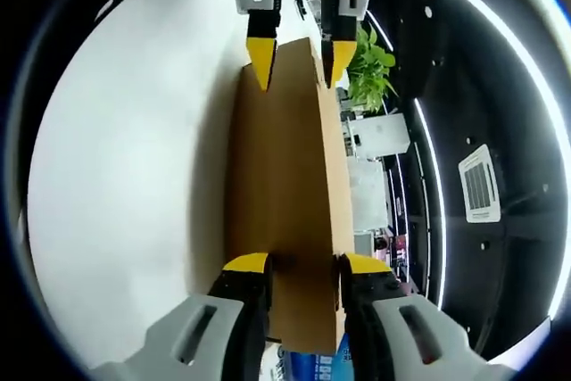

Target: Operate the shoe box by opening the lid, removing the specified soft item, and placing it in the target area until the item is outside and the box remains undamaged.

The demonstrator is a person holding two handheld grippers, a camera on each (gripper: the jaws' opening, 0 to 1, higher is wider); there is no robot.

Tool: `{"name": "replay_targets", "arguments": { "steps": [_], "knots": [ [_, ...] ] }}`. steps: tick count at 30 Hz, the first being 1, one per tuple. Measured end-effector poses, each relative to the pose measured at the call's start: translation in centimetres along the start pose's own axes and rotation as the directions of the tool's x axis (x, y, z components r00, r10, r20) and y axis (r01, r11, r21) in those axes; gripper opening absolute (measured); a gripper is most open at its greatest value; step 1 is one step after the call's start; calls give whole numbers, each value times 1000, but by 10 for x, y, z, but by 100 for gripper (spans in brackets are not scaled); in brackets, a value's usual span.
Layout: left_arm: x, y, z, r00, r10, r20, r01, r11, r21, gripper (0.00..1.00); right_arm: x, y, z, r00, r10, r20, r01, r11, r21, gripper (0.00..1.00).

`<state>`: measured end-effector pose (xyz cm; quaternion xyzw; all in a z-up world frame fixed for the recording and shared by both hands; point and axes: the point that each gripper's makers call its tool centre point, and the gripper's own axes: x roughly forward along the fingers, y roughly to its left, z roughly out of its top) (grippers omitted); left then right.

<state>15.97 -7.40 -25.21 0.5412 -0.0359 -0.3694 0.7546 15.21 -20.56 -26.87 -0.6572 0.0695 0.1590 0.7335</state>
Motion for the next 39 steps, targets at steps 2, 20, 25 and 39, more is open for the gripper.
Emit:
{"name": "replay_targets", "arguments": {
  "steps": [2,20,25,39],
  "knots": [
    [-10,6,-4,1000,10,4,-9,997,-82,42,0,0,1,1000,-3,-4,3,1000,-4,30],
    [-117,-12,-56,984,-136,119,178,613,-770,80,-2,0,1,999,1,-40,0,1000,24,30],
    [-136,-12,-60,989,-106,100,143,567,-811,97,-3,1,2,999,6,-44,-5,1000,20,31],
    [-177,-21,-63,994,-73,82,108,525,-844,99,-4,7,3,998,10,-63,-7,999,52,38]
  ]
}}
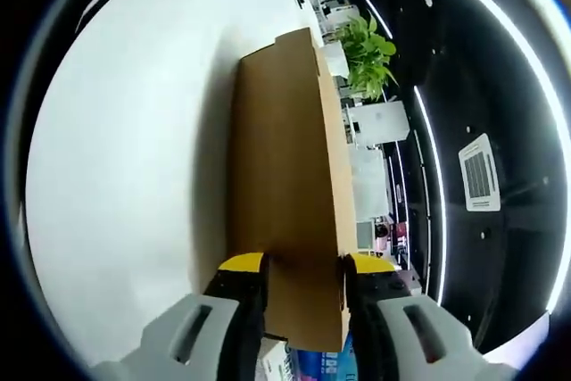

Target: Operate the shoe box by opening the lid, removing the specified soft item, and placing it in the target area until the item is outside and the box remains undamaged.

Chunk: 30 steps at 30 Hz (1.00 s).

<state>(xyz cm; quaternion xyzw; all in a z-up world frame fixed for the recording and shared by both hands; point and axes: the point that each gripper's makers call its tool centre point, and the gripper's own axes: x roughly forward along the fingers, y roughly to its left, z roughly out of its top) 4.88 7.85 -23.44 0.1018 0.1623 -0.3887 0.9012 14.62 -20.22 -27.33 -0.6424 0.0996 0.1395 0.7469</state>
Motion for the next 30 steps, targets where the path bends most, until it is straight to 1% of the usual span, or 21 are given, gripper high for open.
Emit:
{"name": "replay_targets", "arguments": {
  "steps": [3,5,6,7,8,10,12,13,14,15,16,17,18,20,22,23,24,26,27,28,30],
  "knots": [
    [-3,-2,2,1000,1,12,-1,1000,-1,99,-2,3,3,999,19,30,-21,998,67,43],
    [-6,-2,4,1000,10,22,-10,1000,3,99,-12,5,10,997,37,75,-52,977,207,44],
    [-7,-2,4,1000,14,26,-14,1000,5,99,-22,2,14,994,43,98,-68,959,276,42],
    [-8,-2,4,1000,15,25,-15,1000,5,99,-25,0,15,994,41,104,-69,955,288,43],
    [-9,0,4,1000,19,24,-19,1000,2,99,-41,-7,18,992,20,122,-61,939,340,47],
    [-10,1,6,999,27,28,-27,1000,0,99,-58,-12,18,990,13,139,-69,912,403,58],
    [-11,3,8,999,34,34,-34,999,-1,99,-87,-20,11,988,-5,153,-76,853,517,70],
    [-11,3,9,999,37,35,-37,999,-1,99,-92,-21,9,988,-7,153,-77,838,540,72],
    [-11,4,9,999,40,36,-40,999,-1,99,-104,-21,1,988,1,152,-92,798,595,76],
    [-10,3,10,999,41,34,-41,999,1,99,-114,-19,-11,990,21,139,-108,745,659,79],
    [-10,3,10,999,41,33,-41,999,1,99,-121,-17,-17,990,31,135,-117,708,696,82],
    [-9,3,9,999,39,30,-39,999,2,99,-131,-17,-23,990,26,136,-119,661,741,84],
    [-8,1,8,999,33,22,-33,999,7,99,-137,-18,-25,990,20,139,-120,635,763,85],
    [-8,2,6,999,40,9,-41,999,14,99,-151,-19,-34,992,17,124,-110,589,801,90],
    [-10,3,7,999,50,12,-50,999,13,99,-162,-21,-43,996,18,93,-85,588,804,93],
    [-12,3,8,998,54,18,-55,998,8,99,-167,-23,-48,998,8,68,-60,580,812,93],
    [-14,4,10,998,61,26,-61,998,-3,99,-175,-28,-54,999,-21,49,-29,561,828,94],
    [-16,3,13,998,61,35,-60,998,-9,99,-183,-28,-60,999,-35,35,-11,530,848,97],
    [-17,2,13,998,59,35,-59,998,-9,99,-189,-24,-66,1000,-25,17,-2,505,863,97],
    [-17,2,13,998,58,33,-58,998,-6,99,-193,-18,-71,1000,-9,13,-6,490,872,99],
    [-17,0,12,998,57,28,-57,998,5,99,-197,-8,-77,1000,12,7,-11,446,895,100]
  ]
}}
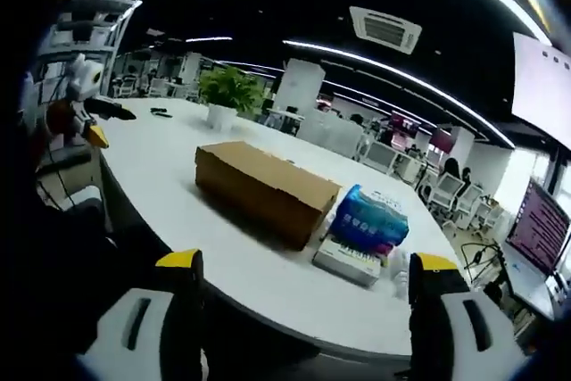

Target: Operate the shoe box by opening the lid, removing the specified soft item, and placing it in the target area until the item is outside and the box remains undamaged.

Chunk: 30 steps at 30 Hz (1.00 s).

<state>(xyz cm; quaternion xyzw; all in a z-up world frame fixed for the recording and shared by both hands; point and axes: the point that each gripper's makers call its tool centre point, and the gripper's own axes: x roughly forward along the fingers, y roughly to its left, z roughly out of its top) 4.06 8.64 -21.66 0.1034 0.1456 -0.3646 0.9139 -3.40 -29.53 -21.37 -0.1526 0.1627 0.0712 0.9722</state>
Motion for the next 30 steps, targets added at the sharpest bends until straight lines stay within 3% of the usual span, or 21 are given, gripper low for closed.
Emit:
{"name": "replay_targets", "arguments": {
  "steps": [2,6,13,30],
  "knots": [
    [0,0,2,1000,2,7,-2,1000,-3,99,-3,-3,-17,999,-17,-32,19,997,81,100],
    [2,-1,1,1000,-4,5,5,1000,-14,99,4,-2,-32,997,-9,-74,16,995,97,100],
    [-4,2,5,1000,13,7,-13,1000,-7,99,8,18,-39,993,50,-106,-39,994,101,99],
    [-4,3,8,1000,28,7,-28,1000,5,99,3,25,-35,994,56,-90,-46,993,105,97]
  ]
}}
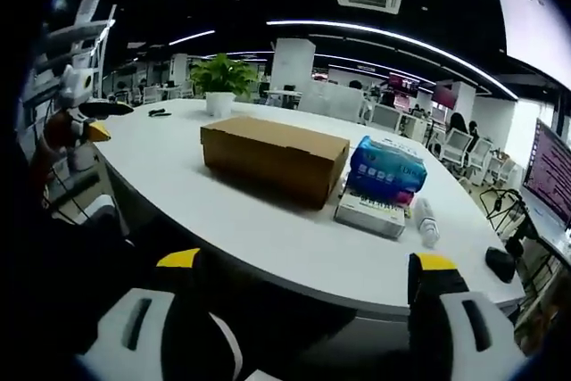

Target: Operate the shoe box by opening the lid, removing the specified soft item, and placing it in the target area until the item is outside and the box remains undamaged.

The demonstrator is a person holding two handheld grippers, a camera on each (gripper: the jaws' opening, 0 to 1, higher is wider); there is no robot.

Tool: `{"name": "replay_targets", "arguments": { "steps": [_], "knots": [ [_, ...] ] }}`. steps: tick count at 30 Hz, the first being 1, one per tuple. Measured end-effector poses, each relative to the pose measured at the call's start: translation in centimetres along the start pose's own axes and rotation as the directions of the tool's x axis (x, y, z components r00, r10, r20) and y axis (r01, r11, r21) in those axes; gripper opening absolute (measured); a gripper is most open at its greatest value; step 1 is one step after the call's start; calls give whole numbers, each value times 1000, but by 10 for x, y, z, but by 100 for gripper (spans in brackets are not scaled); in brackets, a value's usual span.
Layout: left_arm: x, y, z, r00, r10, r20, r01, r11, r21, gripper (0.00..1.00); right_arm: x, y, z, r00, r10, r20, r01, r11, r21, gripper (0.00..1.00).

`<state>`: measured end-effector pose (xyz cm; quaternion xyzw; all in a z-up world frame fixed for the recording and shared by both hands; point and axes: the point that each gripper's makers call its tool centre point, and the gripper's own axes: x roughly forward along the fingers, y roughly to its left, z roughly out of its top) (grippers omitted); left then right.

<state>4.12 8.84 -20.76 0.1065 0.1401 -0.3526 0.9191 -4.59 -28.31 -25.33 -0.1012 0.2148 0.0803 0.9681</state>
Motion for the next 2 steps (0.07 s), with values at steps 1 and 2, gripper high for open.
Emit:
{"name": "replay_targets", "arguments": {
  "steps": [1,2],
  "knots": [
    [0,0,0,1000,0,1,0,1000,-1,99,0,0,0,1000,0,0,0,1000,2,97],
    [0,-1,1,1000,-1,2,1,1000,0,99,0,1,-1,1000,1,-1,-1,1000,2,97]
  ]
}}
